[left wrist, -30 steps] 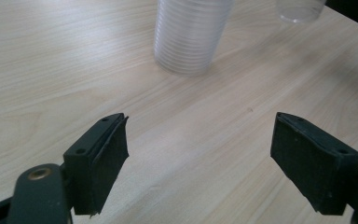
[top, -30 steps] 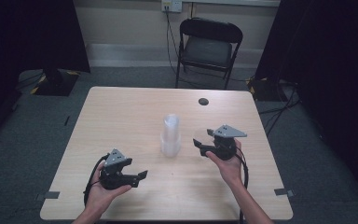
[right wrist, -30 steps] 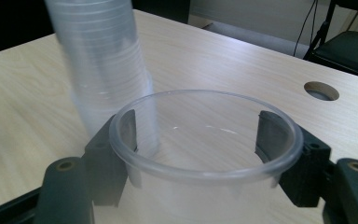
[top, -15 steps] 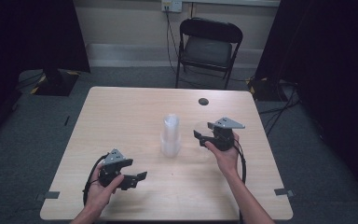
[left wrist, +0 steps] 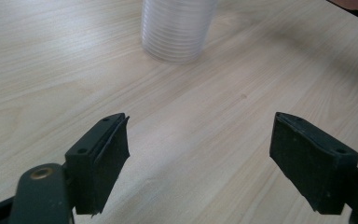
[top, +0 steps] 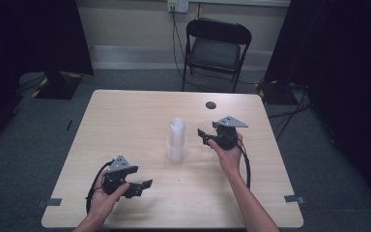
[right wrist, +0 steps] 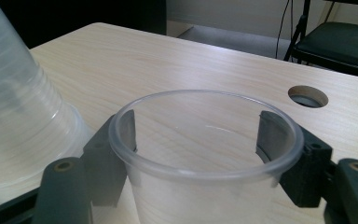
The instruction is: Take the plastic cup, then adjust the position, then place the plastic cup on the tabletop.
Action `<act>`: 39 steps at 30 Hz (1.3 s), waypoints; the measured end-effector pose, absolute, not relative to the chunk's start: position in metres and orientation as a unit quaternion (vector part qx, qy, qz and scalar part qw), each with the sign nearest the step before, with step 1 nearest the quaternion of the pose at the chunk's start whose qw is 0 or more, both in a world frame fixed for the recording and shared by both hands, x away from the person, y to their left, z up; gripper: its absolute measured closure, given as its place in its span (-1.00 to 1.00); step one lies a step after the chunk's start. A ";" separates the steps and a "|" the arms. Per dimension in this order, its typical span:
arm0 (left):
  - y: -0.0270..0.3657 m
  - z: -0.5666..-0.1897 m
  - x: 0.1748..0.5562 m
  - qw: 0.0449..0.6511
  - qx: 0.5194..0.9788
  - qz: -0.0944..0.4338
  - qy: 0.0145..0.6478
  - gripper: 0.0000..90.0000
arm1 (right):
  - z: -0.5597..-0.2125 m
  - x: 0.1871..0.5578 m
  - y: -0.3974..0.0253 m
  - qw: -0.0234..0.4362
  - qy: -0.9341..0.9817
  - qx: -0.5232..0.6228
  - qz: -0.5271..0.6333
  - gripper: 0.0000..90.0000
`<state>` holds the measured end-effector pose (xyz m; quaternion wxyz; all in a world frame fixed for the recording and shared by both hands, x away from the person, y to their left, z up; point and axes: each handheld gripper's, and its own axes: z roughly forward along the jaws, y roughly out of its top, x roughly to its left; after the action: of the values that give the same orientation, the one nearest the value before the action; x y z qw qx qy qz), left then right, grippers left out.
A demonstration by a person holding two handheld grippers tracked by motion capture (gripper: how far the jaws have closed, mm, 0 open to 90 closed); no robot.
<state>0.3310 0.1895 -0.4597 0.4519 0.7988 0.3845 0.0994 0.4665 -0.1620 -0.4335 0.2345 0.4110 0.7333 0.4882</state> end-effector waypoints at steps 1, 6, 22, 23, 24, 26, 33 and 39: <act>0.189 -0.460 0.331 0.452 0.799 0.100 0.384 -0.57 | -0.434 0.468 -0.161 0.235 0.735 0.410 0.487 -0.36; 0.187 -0.460 0.331 0.455 0.798 0.097 0.384 -0.57 | -0.440 0.474 -0.158 0.234 0.731 0.418 0.487 -0.37; 0.187 -0.462 0.334 0.445 0.804 0.095 0.384 -0.56 | -0.463 0.494 -0.158 0.239 0.724 0.446 0.469 -0.38; 0.187 -0.462 0.335 0.447 0.802 0.097 0.385 -0.56 | -0.463 0.495 -0.157 0.241 0.725 0.445 0.467 -0.38; 0.187 -0.462 0.335 0.447 0.801 0.096 0.387 -0.56 | -0.464 0.496 -0.157 0.240 0.726 0.444 0.467 -0.38; 0.187 -0.462 0.336 0.445 0.802 0.094 0.388 -0.56 | -0.464 0.496 -0.157 0.242 0.727 0.442 0.467 -0.38; 0.186 -0.462 0.335 0.445 0.802 0.097 0.387 -0.56 | -0.465 0.483 -0.159 0.243 0.731 0.430 0.472 -0.39; 0.187 -0.462 0.335 0.448 0.800 0.096 0.388 -0.56 | -0.468 0.474 -0.161 0.238 0.734 0.431 0.468 -0.39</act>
<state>0.3345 0.1870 -0.4618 0.4476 0.8000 0.3879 0.0964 0.4742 -0.1612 -0.4680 0.2385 0.4308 0.7336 0.4684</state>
